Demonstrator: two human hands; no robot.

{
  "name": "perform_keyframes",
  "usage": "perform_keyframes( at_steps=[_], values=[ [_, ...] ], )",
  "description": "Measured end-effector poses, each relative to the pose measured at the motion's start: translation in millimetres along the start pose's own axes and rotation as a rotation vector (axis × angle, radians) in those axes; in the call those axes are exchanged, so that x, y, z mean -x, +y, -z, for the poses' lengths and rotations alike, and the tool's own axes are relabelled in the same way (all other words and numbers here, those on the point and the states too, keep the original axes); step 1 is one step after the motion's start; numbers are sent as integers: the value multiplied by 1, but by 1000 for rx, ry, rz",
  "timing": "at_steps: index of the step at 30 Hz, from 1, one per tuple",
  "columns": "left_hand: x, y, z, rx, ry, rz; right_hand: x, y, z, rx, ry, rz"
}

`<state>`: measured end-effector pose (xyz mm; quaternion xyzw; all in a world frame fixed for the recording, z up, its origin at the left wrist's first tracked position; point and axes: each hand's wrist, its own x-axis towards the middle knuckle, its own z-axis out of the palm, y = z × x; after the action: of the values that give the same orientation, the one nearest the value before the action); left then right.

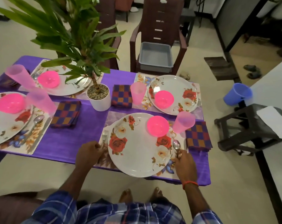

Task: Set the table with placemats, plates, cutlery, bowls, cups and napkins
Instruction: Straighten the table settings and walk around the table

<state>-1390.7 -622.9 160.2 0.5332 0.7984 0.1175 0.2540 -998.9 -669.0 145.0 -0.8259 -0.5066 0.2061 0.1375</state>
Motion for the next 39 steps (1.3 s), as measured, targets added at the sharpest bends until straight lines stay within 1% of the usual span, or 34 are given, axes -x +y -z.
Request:
perform_keyframes(
  at_steps=[4,11,19,22,23,25,27,30,35,39],
  values=[
    [2,4,-6,-43,-7,-18,-3,4,-7,17,-9,1],
    [2,6,-5,-93,8,-68,-2,2,-8,-111,1,-33],
    [4,7,-5,-87,-7,-150,-7,1,-9,-143,2,-19],
    [5,9,-4,-53,-16,-163,-5,5,-4,-192,73,0],
    [6,10,-4,-53,-19,-168,-5,10,-1,-183,111,-2],
    [5,8,-5,-44,-29,-171,-3,25,2,-85,155,-14],
    [2,4,-7,-46,-26,-164,-1,39,3,14,129,-25],
    [-1,2,-9,-59,-20,-153,4,47,2,84,58,11],
    [-10,-2,-11,-93,-26,-111,3,44,1,70,42,58],
    [-14,-5,-11,-94,-50,-124,0,38,1,58,47,58]
  ],
)
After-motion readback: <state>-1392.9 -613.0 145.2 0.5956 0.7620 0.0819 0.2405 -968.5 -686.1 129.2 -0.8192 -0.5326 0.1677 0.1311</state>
